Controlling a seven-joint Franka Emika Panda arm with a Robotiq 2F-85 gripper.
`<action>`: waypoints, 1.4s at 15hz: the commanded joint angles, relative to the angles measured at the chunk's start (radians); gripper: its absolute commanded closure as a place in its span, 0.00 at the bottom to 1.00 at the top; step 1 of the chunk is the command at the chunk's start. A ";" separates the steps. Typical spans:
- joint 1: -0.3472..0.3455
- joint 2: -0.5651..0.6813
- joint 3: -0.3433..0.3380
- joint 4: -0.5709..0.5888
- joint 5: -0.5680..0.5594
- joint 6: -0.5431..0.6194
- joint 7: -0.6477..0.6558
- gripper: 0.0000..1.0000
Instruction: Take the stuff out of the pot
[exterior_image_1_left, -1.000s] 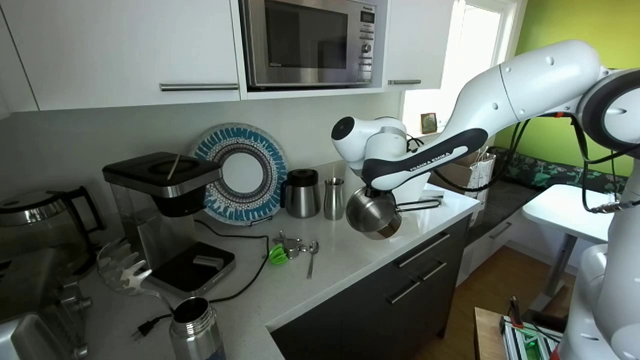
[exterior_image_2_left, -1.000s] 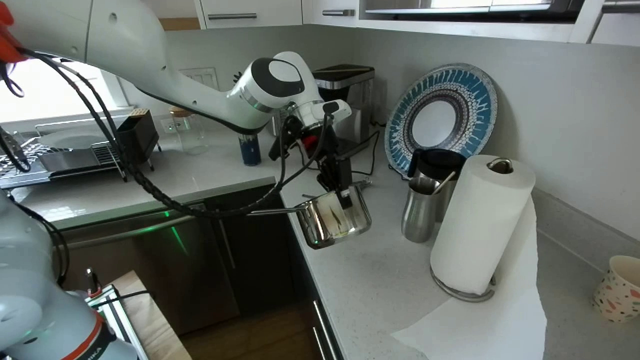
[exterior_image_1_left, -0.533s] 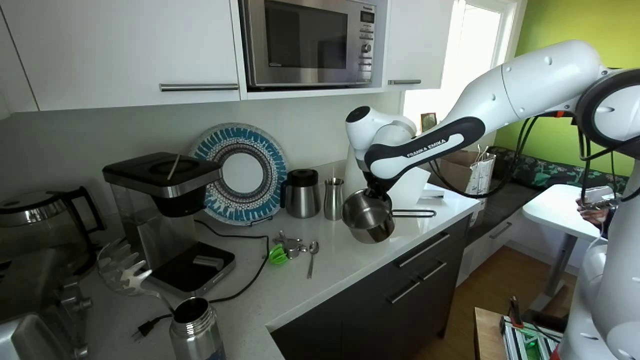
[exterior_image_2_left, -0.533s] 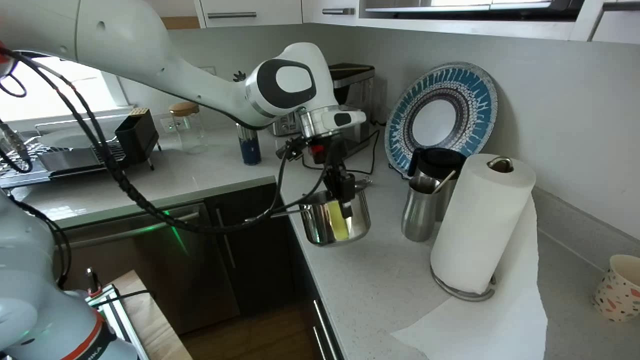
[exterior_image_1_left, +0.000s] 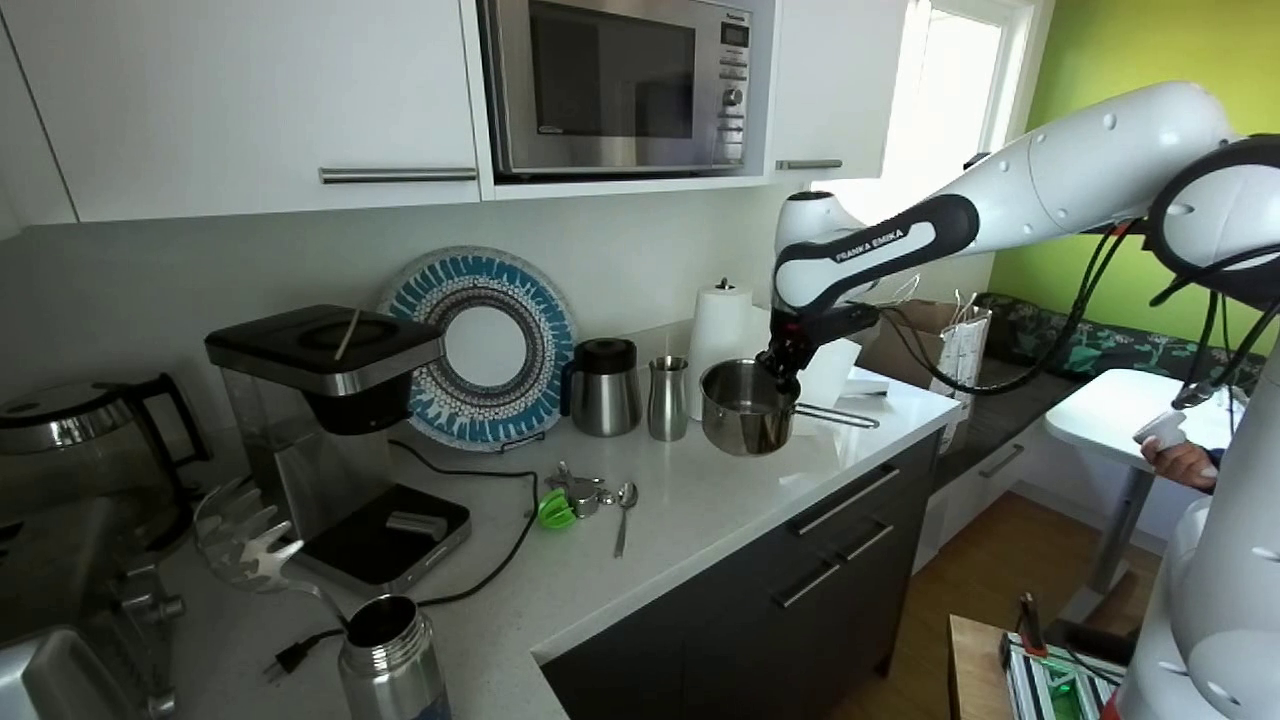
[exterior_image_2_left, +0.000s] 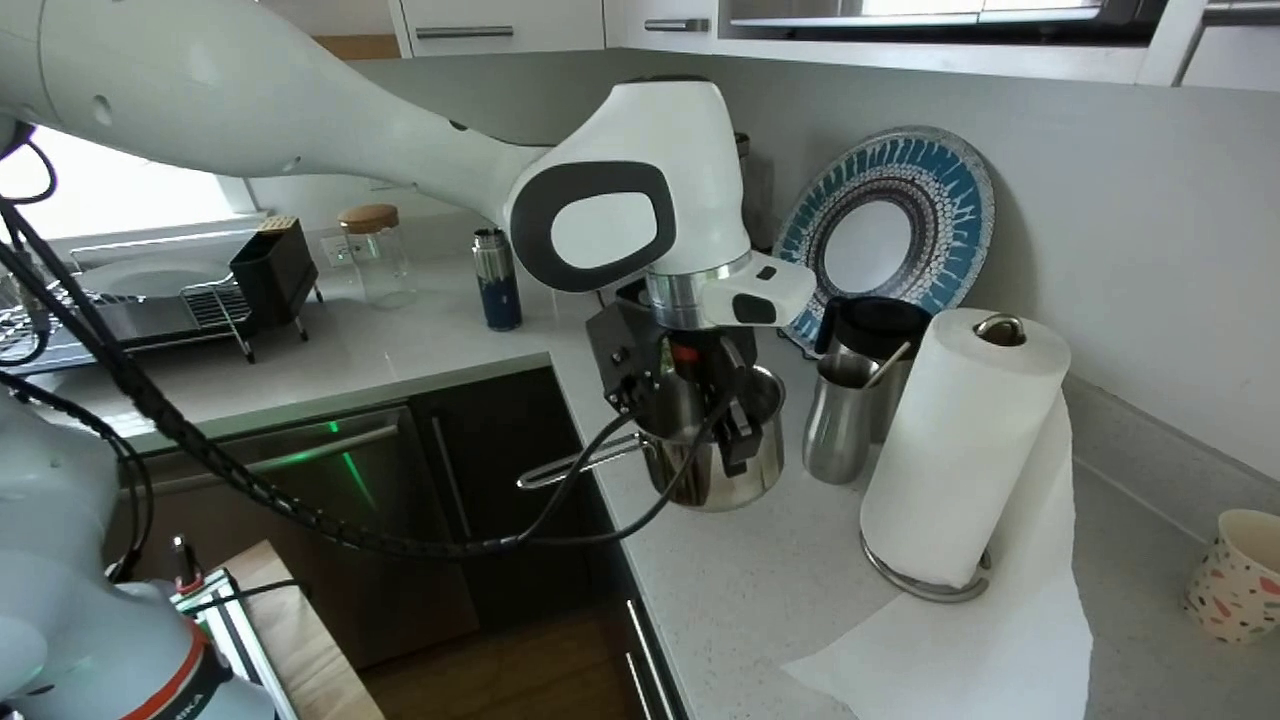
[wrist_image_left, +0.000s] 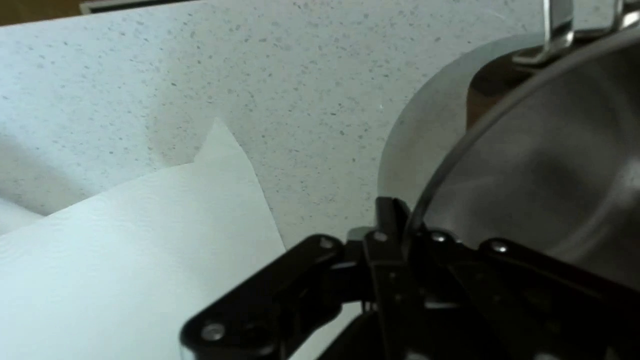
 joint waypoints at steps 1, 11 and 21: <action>0.003 0.015 0.006 0.003 0.246 0.046 -0.160 0.99; 0.006 0.116 0.016 0.034 0.155 0.005 -0.099 0.99; -0.013 0.210 0.026 0.094 0.300 -0.010 -0.105 0.66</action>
